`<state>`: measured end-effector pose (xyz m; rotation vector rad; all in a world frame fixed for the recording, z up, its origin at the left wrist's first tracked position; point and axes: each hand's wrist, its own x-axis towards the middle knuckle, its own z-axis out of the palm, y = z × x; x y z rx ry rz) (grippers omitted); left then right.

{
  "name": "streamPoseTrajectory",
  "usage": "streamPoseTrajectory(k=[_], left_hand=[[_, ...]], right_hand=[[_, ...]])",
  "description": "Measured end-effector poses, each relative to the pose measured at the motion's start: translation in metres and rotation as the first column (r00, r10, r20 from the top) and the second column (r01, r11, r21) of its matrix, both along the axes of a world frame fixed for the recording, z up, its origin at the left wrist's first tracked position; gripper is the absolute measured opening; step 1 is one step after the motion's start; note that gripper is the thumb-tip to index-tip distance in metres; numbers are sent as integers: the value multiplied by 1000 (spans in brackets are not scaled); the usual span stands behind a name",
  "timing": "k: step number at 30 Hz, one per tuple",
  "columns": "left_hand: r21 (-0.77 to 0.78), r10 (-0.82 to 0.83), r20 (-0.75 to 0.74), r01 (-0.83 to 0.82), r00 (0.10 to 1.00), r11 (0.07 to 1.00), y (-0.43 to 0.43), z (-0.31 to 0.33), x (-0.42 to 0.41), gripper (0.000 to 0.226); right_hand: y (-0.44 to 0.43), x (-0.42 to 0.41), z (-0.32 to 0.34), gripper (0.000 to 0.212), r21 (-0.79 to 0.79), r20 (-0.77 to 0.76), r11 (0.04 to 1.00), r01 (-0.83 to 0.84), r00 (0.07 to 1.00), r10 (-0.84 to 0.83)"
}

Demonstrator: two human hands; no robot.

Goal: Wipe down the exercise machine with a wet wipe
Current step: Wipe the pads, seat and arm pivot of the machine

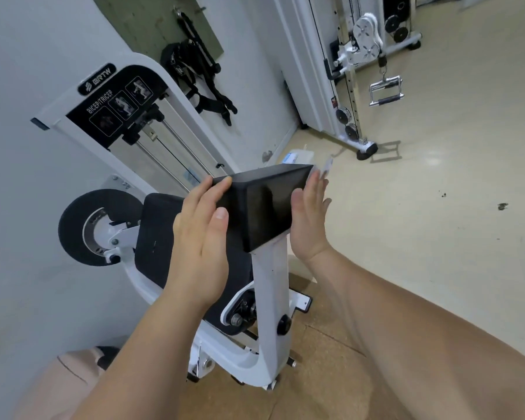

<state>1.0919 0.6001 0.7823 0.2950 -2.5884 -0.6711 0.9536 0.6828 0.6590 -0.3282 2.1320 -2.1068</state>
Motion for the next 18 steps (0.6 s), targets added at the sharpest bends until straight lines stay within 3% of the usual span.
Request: streamPoseTrajectory(k=[1, 3, 5, 7, 9, 12, 13, 14, 16, 18], left_hand=[[12, 2, -2, -2, 1000, 1000, 0, -1, 0, 43], [31, 9, -7, -8, 1000, 999, 0, -1, 0, 42], [36, 19, -18, -18, 1000, 999, 0, -1, 0, 43], [45, 30, -27, -28, 999, 999, 3, -2, 0, 43], [51, 39, -35, -37, 999, 998, 6, -2, -1, 43], [48, 57, -52, -55, 997, 997, 12, -6, 0, 43], [48, 71, -52, -68, 996, 997, 14, -8, 0, 43], [45, 84, -49, -82, 995, 996, 15, -10, 0, 44], [34, 104, -52, -102, 993, 994, 16, -12, 0, 47], [20, 92, -62, -91, 994, 996, 14, -14, 0, 51]], right_hand=[[0, 1, 5, 101, -13, 20, 1000, -11, 1000, 12], [-1, 31, 11, 98, 2, -157, 998, -67, 985, 67], [2, 77, 11, 100, 44, -423, 983, -181, 887, 182], [6, 93, -2, 109, 130, -583, 964, -232, 769, 263], [7, 64, -17, 108, 131, -579, 976, -176, 786, 220], [5, 10, -16, 97, 78, -190, 994, -72, 978, 86], [4, 2, -9, 97, 51, -61, 997, -63, 996, 66], [3, 3, -2, 98, 28, -36, 997, -72, 997, 73], [4, 27, 11, 100, 19, -254, 992, -127, 959, 128], [9, 60, 12, 106, 59, -509, 974, -220, 833, 219]])
